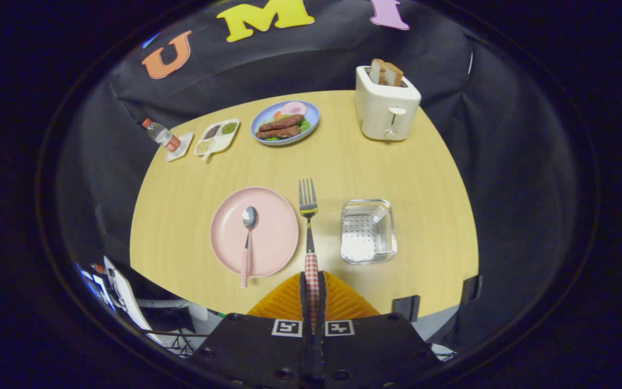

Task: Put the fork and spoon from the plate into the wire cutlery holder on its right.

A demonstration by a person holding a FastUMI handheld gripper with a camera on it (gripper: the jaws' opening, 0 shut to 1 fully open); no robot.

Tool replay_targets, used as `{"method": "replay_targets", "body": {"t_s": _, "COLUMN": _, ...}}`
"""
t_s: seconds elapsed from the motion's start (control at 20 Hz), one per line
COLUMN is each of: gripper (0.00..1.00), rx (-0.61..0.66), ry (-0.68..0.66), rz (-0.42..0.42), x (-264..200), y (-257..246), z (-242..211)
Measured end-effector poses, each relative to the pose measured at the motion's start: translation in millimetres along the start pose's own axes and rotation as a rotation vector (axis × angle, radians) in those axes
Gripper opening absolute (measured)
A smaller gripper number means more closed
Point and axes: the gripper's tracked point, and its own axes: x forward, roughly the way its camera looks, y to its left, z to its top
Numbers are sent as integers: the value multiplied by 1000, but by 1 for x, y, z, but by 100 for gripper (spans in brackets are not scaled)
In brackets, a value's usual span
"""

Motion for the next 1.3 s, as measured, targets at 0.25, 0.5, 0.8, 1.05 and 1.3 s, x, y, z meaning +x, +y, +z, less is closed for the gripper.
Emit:
{"method": "replay_targets", "body": {"t_s": 0.25, "gripper": 1, "rx": 59, "ry": 142, "rz": -27, "x": -13, "y": -49, "z": -7}}
{"method": "replay_targets", "body": {"t_s": 0.5, "gripper": 1, "rx": 121, "ry": 296, "rz": -14, "x": 8, "y": -57, "z": -10}}
{"method": "replay_targets", "body": {"t_s": 0.8, "gripper": 1, "rx": 187, "ry": 426, "rz": -3, "x": 29, "y": -55, "z": 2}}
{"method": "replay_targets", "body": {"t_s": 1.05, "gripper": 2, "rx": 231, "ry": 507, "rz": -18, "x": 41, "y": -56, "z": 5}}
{"method": "replay_targets", "body": {"t_s": 1.3, "gripper": 30, "rx": 217, "ry": 426, "rz": -18, "x": 46, "y": -58, "z": 27}}
